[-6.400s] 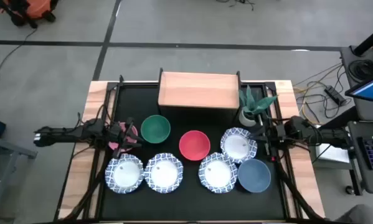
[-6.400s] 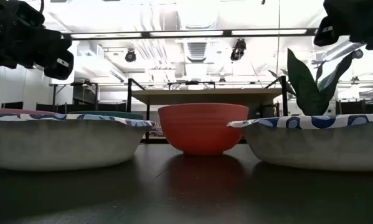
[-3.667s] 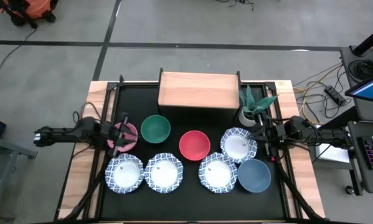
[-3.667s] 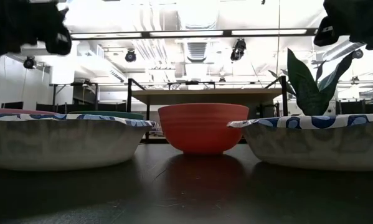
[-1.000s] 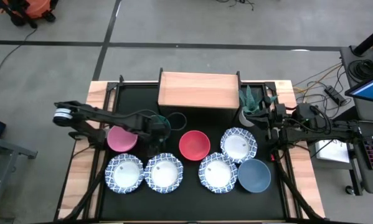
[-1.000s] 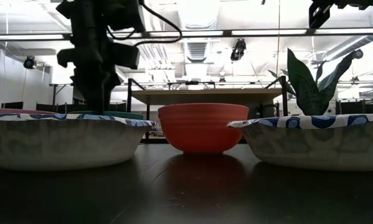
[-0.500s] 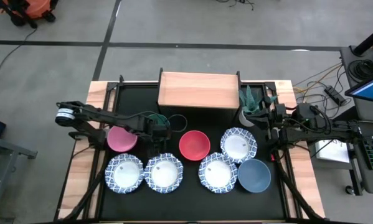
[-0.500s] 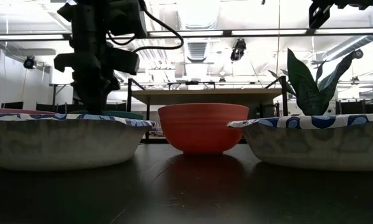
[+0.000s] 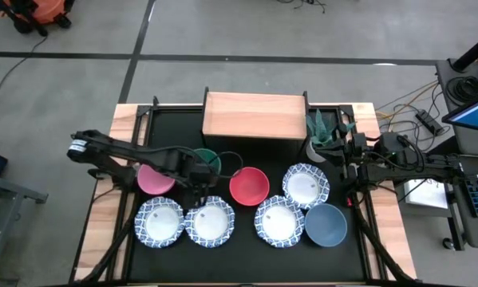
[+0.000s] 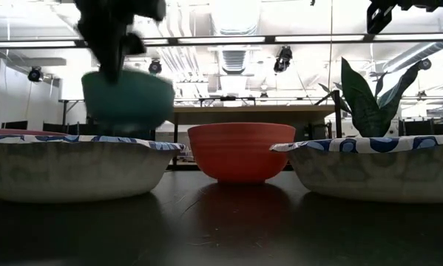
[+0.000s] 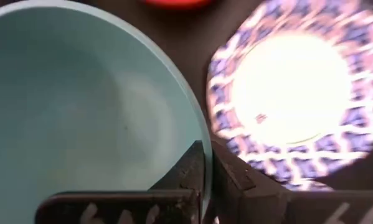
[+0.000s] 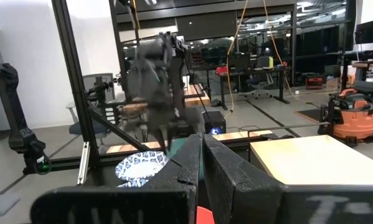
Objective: Place and stack bowls onto a shelf
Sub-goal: Put the green bowl on the shelf
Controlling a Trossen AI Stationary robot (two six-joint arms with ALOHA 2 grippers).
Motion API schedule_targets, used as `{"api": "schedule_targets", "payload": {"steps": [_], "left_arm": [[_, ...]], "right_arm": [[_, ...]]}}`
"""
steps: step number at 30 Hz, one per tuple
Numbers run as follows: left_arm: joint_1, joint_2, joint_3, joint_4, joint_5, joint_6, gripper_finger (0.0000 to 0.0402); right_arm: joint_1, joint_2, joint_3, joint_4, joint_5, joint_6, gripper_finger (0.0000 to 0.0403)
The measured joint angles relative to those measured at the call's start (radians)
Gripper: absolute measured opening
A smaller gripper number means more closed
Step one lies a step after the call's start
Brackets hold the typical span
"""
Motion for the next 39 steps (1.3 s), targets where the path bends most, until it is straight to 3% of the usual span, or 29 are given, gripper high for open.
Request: {"api": "schedule_targets", "payload": {"steps": [4,10,18,29,33,39], "left_arm": [[-0.034,0.0,0.15,-0.034,-0.001,0.064,0.0],[-0.04,0.002,0.319,0.033,-0.019,0.281,0.0],[0.07,0.004,0.384,0.068,-0.295,0.553,0.0],[0.38,0.05,0.383,0.107,-0.248,0.635,0.0],[0.431,0.107,0.386,0.113,-0.182,0.675,0.0],[0.454,0.194,0.423,0.084,-0.179,0.738,0.0]], "right_arm": [[0.0,0.0,0.0,0.0,0.0,0.0,0.0009],[0.0,0.0,0.0,0.0,0.0,0.0,0.0009],[0.0,0.0,0.0,0.0,0.0,0.001,0.0009],[0.0,0.0,0.0,-0.001,0.0,0.0,0.0009],[0.0,0.0,0.0,-0.002,0.0,0.0,0.0009],[0.0,0.001,0.0,-0.007,0.0,-0.001,0.0009]]}}
